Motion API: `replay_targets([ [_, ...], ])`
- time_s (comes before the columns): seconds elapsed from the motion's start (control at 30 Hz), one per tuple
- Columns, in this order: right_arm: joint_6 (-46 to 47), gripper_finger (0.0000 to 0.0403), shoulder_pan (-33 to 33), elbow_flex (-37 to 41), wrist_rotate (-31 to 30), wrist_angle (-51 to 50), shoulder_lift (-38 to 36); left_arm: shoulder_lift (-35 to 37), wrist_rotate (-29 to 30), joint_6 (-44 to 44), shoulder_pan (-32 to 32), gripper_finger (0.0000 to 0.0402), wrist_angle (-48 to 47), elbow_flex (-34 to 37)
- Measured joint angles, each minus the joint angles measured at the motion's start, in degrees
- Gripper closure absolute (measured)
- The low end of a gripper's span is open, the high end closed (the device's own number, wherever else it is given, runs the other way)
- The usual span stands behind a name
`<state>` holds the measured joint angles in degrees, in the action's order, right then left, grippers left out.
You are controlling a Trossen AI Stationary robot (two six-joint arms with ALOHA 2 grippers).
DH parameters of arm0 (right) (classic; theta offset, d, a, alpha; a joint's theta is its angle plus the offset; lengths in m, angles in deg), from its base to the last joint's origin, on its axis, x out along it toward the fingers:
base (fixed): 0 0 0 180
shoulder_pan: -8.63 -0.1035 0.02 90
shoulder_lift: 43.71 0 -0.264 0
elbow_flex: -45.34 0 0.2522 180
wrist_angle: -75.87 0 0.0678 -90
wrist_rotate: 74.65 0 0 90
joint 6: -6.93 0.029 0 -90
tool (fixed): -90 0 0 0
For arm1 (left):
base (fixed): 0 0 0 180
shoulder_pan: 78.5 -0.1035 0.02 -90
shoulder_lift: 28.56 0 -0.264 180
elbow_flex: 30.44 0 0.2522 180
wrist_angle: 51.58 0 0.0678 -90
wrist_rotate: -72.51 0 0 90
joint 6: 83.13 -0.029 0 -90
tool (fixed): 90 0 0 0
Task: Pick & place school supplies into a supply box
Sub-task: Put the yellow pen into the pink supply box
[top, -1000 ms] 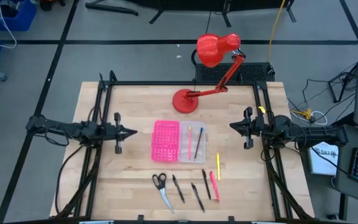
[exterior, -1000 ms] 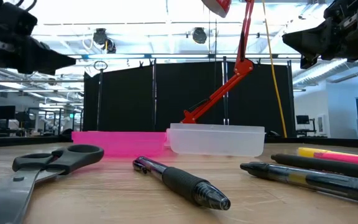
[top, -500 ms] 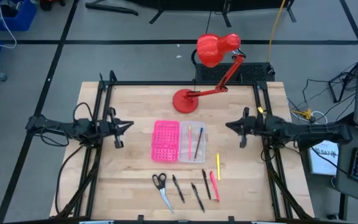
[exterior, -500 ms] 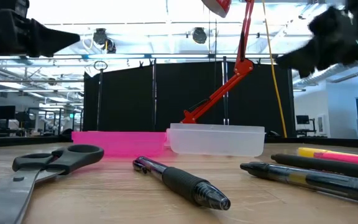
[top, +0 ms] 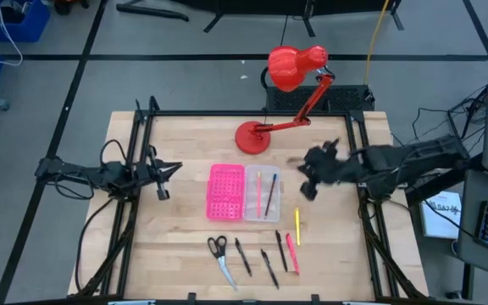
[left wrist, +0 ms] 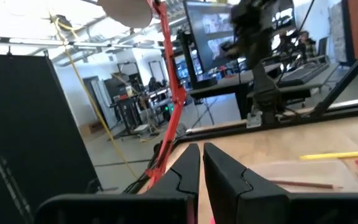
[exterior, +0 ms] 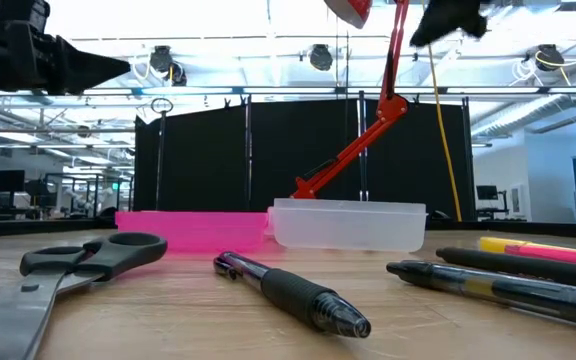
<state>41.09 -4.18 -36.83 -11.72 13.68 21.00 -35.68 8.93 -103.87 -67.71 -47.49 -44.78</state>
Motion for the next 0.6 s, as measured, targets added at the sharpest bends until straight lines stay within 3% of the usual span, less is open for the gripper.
replay_targets([
  [0.13,14.96,0.0403,-7.15,-17.69,1.85,-19.67,14.62,0.00,1.71,2.55,0.00,0.0371,-2.59,0.00],
  [0.27,31.08,0.0403,-12.36,-28.84,8.02,-35.42,26.58,0.00,2.09,4.17,0.00,0.0371,-5.60,0.00],
  [0.43,47.96,0.0403,-18.93,-30.91,13.83,-40.59,34.98,0.00,2.13,6.28,0.00,0.0371,-4.47,0.00],
  [0.6,54.17,0.0403,-23.31,-29.03,12.83,-39.35,40.38,0.00,2.13,5.93,0.00,0.0371,-2.20,0.00],
])
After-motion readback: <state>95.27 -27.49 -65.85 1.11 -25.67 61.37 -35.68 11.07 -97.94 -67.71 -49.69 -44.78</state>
